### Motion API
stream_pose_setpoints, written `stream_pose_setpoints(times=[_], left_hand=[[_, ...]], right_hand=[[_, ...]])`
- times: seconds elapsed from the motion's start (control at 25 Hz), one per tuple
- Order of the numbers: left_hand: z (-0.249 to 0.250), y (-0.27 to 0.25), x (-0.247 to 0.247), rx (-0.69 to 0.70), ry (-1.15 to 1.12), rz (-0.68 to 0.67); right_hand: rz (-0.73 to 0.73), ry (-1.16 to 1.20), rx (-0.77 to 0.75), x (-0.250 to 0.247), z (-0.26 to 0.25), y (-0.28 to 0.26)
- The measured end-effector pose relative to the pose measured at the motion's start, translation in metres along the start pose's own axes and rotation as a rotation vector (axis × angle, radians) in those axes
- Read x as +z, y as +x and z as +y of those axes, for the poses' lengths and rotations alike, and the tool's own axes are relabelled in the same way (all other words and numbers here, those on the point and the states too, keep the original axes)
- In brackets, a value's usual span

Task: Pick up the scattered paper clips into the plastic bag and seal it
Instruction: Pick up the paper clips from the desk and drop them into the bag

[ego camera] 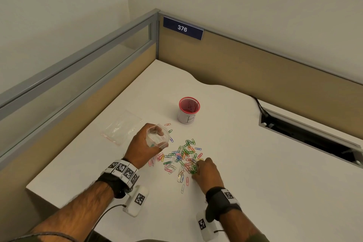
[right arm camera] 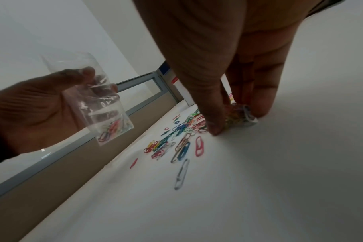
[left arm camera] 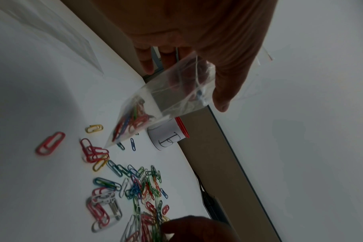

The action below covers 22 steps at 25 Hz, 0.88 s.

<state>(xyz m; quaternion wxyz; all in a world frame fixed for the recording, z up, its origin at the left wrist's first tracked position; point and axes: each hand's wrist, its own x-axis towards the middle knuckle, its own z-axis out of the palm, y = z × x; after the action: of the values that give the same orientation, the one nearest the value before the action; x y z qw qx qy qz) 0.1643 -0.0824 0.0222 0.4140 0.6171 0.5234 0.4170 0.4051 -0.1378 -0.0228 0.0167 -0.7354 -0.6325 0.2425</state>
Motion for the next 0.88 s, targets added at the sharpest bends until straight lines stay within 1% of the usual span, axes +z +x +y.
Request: stream_pose_setpoints(times=[0.16,0.32,0.44,0.52,0.68,0.8,0.88], left_hand=[[-0.002,0.000,0.000,0.012,-0.009,0.003],[-0.001,0.001,-0.001,-0.011,0.000,0.011],[0.001,0.002,0.002,-0.006,-0.017,0.001],[0.001,0.003,0.002,-0.007,-0.007,-0.008],[0.005,0.005,0.003,-0.019,0.003,-0.019],[0.006,0.008,0.006,-0.019,0.009,-0.026],[0.006,0.010,0.008,-0.026,0.022,-0.032]], right_hand=[[0.009,-0.028,-0.050,0.001,-0.006,0.014],[0.030,-0.096,-0.098,0.008,-0.011,0.019],[0.042,-0.066,-0.103,0.003,-0.011,0.022],[0.042,-0.031,-0.074,-0.007,-0.010,0.025],[0.067,0.144,-0.046,-0.032,-0.008,0.022],[0.119,0.397,-0.067,-0.063,-0.022,0.011],[0.161,0.547,-0.120,-0.090,-0.041,0.002]])
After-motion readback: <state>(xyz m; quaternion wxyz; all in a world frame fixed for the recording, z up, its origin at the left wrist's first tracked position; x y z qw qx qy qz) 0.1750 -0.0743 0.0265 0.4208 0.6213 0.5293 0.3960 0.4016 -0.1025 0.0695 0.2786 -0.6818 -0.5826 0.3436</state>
